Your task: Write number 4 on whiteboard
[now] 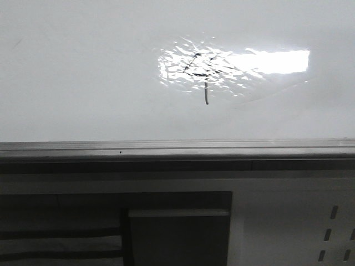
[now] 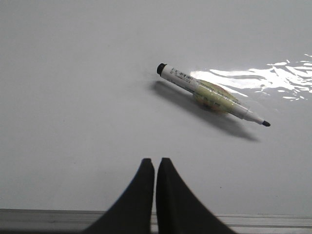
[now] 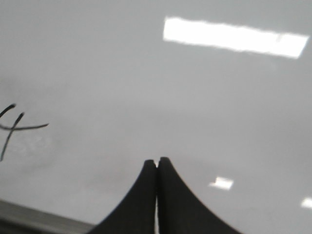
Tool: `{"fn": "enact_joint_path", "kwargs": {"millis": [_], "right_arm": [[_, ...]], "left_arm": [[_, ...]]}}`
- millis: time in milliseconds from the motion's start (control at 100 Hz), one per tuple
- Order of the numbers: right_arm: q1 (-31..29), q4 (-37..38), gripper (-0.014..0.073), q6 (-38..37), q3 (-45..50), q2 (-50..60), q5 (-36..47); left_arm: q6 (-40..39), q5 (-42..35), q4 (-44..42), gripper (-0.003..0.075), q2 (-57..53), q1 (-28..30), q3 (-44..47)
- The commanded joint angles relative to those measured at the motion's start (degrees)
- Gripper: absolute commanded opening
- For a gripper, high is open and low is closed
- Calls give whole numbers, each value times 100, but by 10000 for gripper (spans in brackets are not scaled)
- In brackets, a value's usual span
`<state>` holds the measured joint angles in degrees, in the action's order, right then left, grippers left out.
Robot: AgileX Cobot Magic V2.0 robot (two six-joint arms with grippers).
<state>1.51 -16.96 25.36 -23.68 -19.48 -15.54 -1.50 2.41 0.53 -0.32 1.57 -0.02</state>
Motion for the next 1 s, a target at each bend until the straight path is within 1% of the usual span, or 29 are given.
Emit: {"fn": "enact_joint_path", "kwargs": {"millis": [0, 70, 200, 330, 410, 430, 440, 450, 460, 500, 530, 570, 610, 670, 770, 890, 990], "right_arm": [[-102, -89, -71, 89, 480, 539, 1256], [-102, -209, -71, 89, 1050, 1047, 1673], [-102, -271, -71, 89, 1696, 1616, 1842], [-102, -358, -71, 89, 2122, 1803, 1910], [-102, -359, -71, -65, 2342, 1803, 2204], [-102, -245, -71, -294, 2458, 1803, 2334], [-102, -183, -71, -294, 2491, 1803, 2390], [-102, -15, -71, -568, 2556, 1803, 2512], [-102, 88, -71, -568, 2565, 1803, 2552], [-102, 762, -71, -1230, 2532, 1803, 2347], [-102, 1181, -71, -1423, 2532, 1825, 2434], [-102, 1696, -71, -1908, 2532, 1919, 2490], [-102, 1942, -71, -2029, 2532, 2079, 2501], [-102, 1930, -71, -2041, 2532, 2135, 2574], [-118, 1871, -71, -2038, 2532, 2135, 2471], [-118, 1734, -71, -2280, 2532, 2135, 2154], [-118, 1734, -71, -2280, 2532, 2135, 1942]], "left_arm": [[4, -404, 57, -20, -157, 2, 147], [4, -404, 57, -20, -157, 2, 147], [4, -404, 57, -20, -157, 2, 147], [4, -404, 57, -20, -157, 2, 147], [4, -404, 57, -20, -157, 2, 147], [4, -404, 57, -20, -157, 2, 147], [4, -404, 57, -20, -157, 2, 147], [4, -404, 57, -20, -157, 2, 147], [4, -404, 57, -20, -157, 2, 147], [4, -404, 57, -20, -157, 2, 147], [4, -404, 57, -20, -157, 2, 147], [4, -404, 57, -20, -157, 2, 147], [4, -404, 57, -20, -157, 2, 147], [4, -404, 57, -20, -147, 2, 147], [4, -404, 57, -20, -147, 2, 147], [4, -404, 57, -20, -147, 2, 147], [4, -404, 57, -20, -147, 2, 147]]}}
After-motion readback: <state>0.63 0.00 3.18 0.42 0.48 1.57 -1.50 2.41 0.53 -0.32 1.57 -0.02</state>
